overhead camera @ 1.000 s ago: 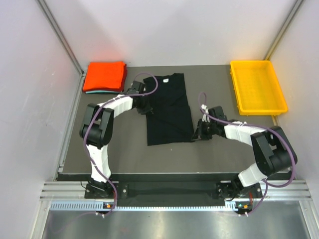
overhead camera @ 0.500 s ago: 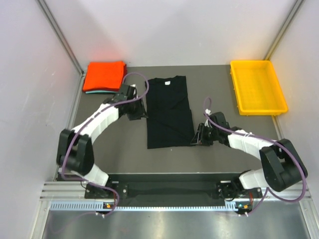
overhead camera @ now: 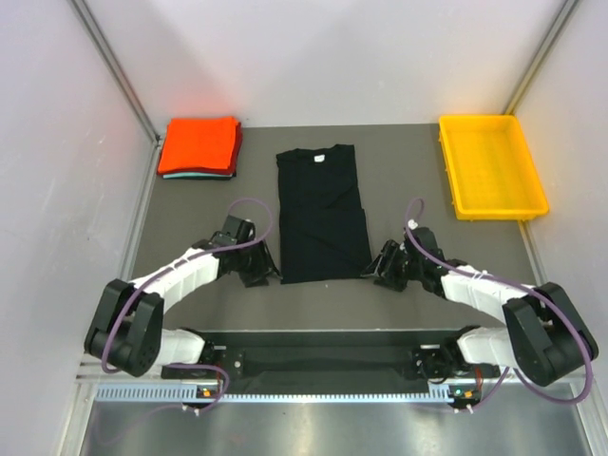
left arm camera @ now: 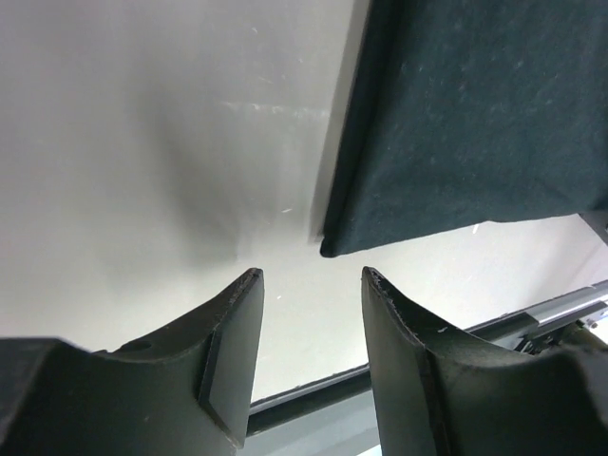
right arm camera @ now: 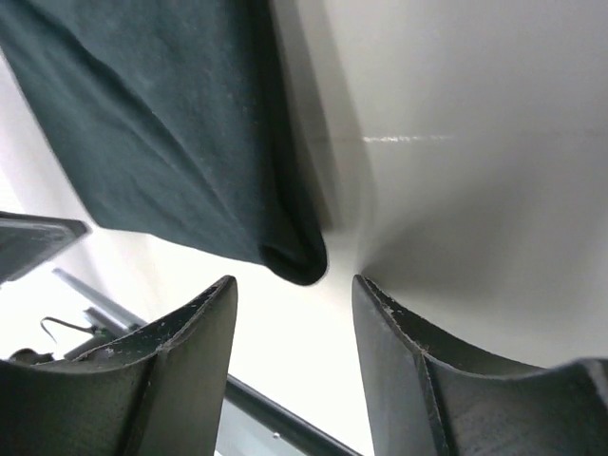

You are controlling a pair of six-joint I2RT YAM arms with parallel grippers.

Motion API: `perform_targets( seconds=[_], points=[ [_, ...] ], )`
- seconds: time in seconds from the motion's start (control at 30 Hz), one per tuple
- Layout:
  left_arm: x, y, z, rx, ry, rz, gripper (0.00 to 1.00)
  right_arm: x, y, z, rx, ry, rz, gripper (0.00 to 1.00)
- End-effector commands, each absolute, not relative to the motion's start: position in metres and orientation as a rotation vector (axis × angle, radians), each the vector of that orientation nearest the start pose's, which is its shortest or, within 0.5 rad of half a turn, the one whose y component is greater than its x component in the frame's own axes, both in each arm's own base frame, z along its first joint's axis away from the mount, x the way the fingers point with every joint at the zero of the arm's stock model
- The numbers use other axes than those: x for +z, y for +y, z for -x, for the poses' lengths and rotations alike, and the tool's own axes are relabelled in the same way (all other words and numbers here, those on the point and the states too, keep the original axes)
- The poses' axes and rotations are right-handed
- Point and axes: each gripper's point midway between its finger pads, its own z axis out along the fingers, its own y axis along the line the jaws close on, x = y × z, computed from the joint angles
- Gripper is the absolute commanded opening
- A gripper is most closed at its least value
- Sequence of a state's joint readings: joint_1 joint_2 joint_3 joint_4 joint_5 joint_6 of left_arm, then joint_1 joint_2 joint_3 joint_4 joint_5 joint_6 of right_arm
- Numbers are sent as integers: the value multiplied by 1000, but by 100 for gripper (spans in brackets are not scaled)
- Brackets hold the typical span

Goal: Fold and stack the t-shirts
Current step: Fold the tshirt

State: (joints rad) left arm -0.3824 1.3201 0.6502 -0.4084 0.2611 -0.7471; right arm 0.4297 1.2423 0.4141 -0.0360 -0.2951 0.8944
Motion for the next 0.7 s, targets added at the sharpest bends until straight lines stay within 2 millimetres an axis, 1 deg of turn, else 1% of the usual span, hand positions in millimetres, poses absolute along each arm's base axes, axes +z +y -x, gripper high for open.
perform_targets(
  seconds=[0.0, 0.03, 0.1, 0.13, 0.2, 0.5, 0.6, 0.63, 0.67],
  points=[
    [57, -185, -237, -794, 2638, 437, 51, 29, 197, -221, 952, 2537, -515, 52],
    [53, -186, -232, -783, 2650, 441, 51, 26, 197, -219, 950, 2540, -519, 51],
    [52, -186, -231, -774, 2635, 457, 51, 25, 195, -221, 944, 2524, -530, 50],
    [48, -187, -228, -767, 2644, 463, 50, 24, 194, -220, 942, 2522, -534, 49],
    [44, -185, -227, -745, 2648, 475, 50, 23, 194, -221, 940, 2518, -532, 47],
    [30, -189, -228, -715, 2678, 493, 44, 14, 194, -222, 927, 2522, -532, 36],
    [26, -188, -229, -699, 2679, 494, 40, 10, 191, -222, 901, 2527, -528, 29],
    [26, -188, -230, -695, 2674, 490, 39, 9, 190, -222, 896, 2528, -524, 23],
    [25, -187, -231, -688, 2676, 488, 30, 9, 189, -222, 888, 2524, -516, 20]
  ],
)
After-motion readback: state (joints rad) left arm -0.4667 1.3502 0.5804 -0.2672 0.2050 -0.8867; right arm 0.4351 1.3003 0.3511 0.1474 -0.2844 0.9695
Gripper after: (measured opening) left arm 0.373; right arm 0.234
